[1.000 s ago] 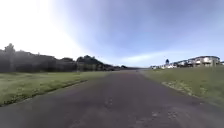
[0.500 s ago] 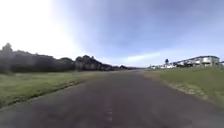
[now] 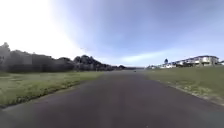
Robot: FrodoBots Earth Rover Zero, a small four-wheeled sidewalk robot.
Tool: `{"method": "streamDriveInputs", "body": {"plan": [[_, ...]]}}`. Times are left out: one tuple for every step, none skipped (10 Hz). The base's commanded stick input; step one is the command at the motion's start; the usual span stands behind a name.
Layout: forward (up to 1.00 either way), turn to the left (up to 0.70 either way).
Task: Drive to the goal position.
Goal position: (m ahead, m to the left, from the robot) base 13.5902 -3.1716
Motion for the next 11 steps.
{"method": "streamDriveInputs", "body": {"plan": [[1.0, -0.01], [1.0, 0.0], [1.0, 0.0], [1.0, 0.0], [1.0, 0.0], [1.0, 0.0], [1.0, 0.0], [1.0, 0.0], [1.0, 0.0], [1.0, 0.0], [1.0, 0.0]]}}
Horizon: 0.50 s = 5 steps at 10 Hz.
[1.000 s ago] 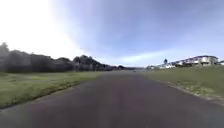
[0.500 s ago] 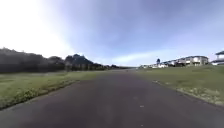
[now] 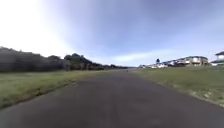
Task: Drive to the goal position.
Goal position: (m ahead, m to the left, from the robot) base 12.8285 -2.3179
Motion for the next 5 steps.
{"method": "streamDriveInputs", "body": {"plan": [[1.0, 0.0], [1.0, 0.0], [1.0, 0.0], [1.0, 0.0], [1.0, 0.0]]}}
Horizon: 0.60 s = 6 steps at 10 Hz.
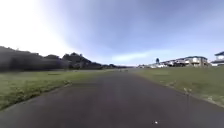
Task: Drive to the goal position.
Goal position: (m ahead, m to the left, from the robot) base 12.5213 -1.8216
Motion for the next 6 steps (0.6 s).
{"method": "streamDriveInputs", "body": {"plan": [[1.0, 0.0], [1.0, 0.0], [1.0, 0.0], [1.0, 0.0], [1.0, 0.0], [1.0, 0.0]]}}
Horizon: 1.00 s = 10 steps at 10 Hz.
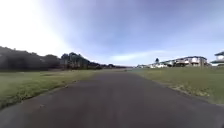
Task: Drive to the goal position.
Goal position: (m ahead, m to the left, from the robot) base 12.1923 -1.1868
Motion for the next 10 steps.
{"method": "streamDriveInputs", "body": {"plan": [[1.0, 0.0], [1.0, 0.0], [1.0, 0.0], [1.0, 0.0], [1.0, 0.0], [1.0, 0.0], [1.0, 0.0], [1.0, 0.0], [1.0, 0.0], [1.0, 0.0]]}}
